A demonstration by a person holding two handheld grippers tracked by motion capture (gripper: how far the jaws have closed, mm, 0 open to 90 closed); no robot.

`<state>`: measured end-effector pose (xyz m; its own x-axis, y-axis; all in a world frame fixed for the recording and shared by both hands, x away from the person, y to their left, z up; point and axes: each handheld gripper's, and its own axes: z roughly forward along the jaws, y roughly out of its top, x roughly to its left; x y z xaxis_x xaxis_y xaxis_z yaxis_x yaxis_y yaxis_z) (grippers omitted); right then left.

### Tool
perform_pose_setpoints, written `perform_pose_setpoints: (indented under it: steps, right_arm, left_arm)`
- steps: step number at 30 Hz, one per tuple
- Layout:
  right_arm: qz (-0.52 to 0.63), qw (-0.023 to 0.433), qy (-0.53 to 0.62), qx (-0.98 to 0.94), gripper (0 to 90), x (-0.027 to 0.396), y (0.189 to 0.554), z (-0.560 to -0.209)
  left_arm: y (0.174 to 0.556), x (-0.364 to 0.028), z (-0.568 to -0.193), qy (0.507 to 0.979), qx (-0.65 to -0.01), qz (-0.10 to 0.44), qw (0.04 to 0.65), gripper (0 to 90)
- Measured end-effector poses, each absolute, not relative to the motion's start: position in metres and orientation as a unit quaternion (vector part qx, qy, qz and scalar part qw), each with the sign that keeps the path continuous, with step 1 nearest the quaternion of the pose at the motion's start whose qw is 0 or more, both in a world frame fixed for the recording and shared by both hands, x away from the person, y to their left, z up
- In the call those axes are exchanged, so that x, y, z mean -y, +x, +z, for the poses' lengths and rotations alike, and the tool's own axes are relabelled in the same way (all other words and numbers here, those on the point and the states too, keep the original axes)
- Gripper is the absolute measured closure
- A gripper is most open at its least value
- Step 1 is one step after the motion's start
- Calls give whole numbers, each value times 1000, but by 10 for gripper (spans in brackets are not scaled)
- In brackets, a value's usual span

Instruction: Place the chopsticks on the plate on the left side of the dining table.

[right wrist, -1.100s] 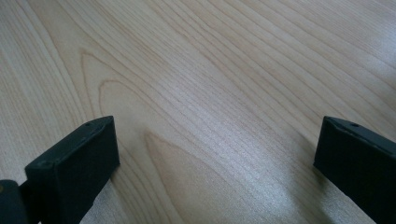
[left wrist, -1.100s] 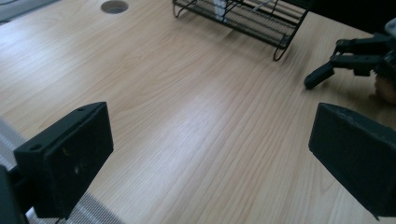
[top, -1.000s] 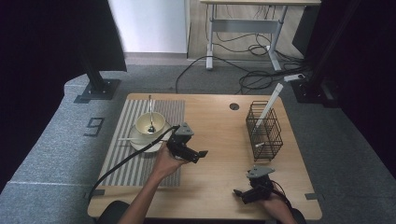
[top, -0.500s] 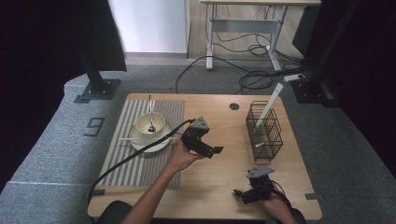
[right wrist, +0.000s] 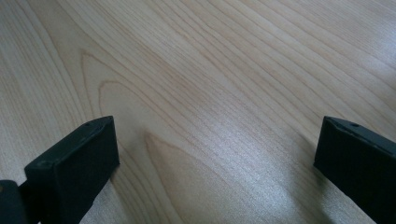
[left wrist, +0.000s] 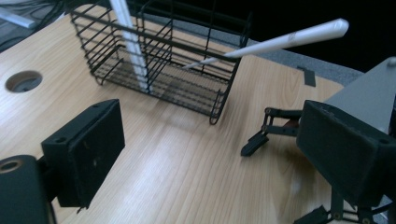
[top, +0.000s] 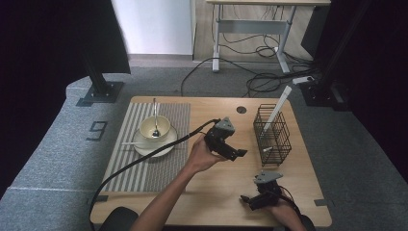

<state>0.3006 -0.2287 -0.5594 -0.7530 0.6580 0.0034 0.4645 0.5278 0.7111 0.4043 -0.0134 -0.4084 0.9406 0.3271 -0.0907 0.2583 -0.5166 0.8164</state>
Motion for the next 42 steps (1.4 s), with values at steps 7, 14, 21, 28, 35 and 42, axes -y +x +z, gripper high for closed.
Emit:
perform_pose_setpoints:
  steps: [7, 14, 21, 28, 35, 42]
  right_arm:
    - [361, 134, 324, -864, 0, 229, 301, -559]
    - [361, 134, 323, -865, 0, 229, 301, -559]
    - [362, 134, 324, -864, 0, 228, 301, -559]
    - [362, 134, 324, -864, 0, 228, 301, -559]
    - [361, 134, 323, -864, 0, 228, 301, -559]
    - [361, 134, 323, -864, 0, 228, 301, -559]
  left_arm:
    - [403, 35, -408, 876, -147, 34, 458, 106]
    - [403, 55, -407, 876, -133, 22, 463, 125]
    - [401, 77, -409, 882, -113, 17, 457, 122]
    - [404, 90, -413, 888, -107, 34, 446, 149]
    - [404, 92, -411, 885, -103, 56, 450, 318]
    - [406, 88, -407, 884, -99, 76, 450, 530]
